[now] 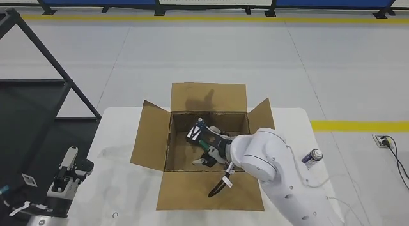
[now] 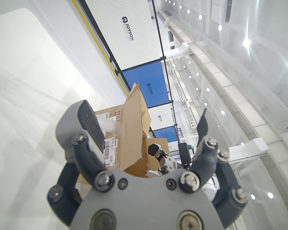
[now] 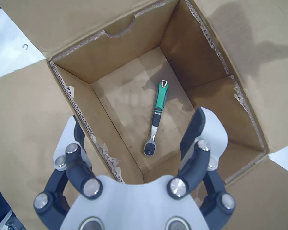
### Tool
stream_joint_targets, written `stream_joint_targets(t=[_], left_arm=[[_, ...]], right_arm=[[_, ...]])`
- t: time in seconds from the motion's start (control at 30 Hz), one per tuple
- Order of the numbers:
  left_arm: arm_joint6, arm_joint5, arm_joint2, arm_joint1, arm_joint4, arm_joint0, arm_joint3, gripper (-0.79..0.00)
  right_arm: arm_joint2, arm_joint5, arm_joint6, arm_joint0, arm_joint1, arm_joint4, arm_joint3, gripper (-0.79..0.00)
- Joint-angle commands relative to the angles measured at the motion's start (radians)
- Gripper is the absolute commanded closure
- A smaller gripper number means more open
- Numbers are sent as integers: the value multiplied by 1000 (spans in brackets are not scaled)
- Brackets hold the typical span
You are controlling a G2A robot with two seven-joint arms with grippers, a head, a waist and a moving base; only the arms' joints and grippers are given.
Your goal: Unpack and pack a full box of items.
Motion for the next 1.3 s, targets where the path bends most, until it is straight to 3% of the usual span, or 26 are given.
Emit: stream_joint_targets(t=[0.0,0.17,0.37,0.6,0.73,0.87,1.1,1.27], left_arm=[[0,0,0,0,0,0,0,-785],[0,0,0,0,0,0,0,-785],[0,0,0,0,0,0,0,-785],[0,0,0,0,0,0,0,-785],[0,0,0,0,0,0,0,-785],[0,0,0,0,0,0,0,-785],[0,0,0,0,0,0,0,-785],[0,0,0,0,0,0,0,-785]], right_arm=[[34,-18,-44,-15,7,6,-45,-785],[193,-63,-127,-141,43,-4,-252,-785],[455,-76,-225,-398,85,-15,-558,-785],[756,-25,-389,-692,105,-9,-732,-785],[871,17,-430,-818,108,-18,-740,-785],[926,93,-424,-879,110,-50,-691,-785],[926,256,-385,-883,111,-120,-546,-785],[926,256,-385,-883,111,-120,-546,-785]])
